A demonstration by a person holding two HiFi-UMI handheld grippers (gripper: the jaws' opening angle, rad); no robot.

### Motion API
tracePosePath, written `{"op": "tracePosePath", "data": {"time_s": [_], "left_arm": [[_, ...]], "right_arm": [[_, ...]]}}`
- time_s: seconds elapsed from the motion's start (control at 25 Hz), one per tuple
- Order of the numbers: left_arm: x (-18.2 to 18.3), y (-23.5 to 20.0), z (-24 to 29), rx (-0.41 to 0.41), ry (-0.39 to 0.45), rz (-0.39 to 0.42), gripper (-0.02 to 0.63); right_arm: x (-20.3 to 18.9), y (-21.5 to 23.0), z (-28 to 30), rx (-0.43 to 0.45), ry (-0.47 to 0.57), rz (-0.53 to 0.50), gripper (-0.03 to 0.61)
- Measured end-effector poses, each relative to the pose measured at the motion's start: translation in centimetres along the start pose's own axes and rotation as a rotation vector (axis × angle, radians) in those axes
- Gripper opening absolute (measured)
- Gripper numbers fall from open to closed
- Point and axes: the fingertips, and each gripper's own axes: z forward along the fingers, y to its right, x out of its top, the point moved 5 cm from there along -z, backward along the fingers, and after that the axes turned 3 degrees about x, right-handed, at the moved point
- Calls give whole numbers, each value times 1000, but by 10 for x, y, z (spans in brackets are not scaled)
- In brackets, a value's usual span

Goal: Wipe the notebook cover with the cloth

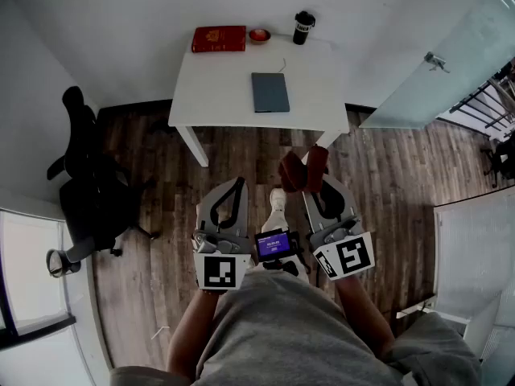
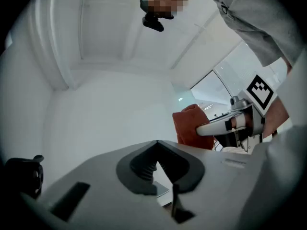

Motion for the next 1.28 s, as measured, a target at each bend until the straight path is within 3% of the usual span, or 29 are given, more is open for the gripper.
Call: {"op": "tracePosePath", "data": {"time_s": [0.16,0.28,0.68,0.84,1.04,1.28], "left_arm": [[-6,-3,14,-12,0,14,-2],[-15,-4,32,-7,-22,-24,-2],[-41,-18,124,-26,-85,1,-2],[-53,-30,170,21,-98,-67,-2],[-67,-41,234,2,-135,23,-2],[-88,-42,308,4,-168,18,-2]], "right_arm": [[-7,12,9,5,3,49,77],[-14,31,19,-12,-9,75,78],[-39,124,77,-59,-70,134,78],[-47,169,113,-57,-85,148,80],[-59,227,152,-53,-108,162,80],[-80,300,189,-70,-129,192,80]]}}
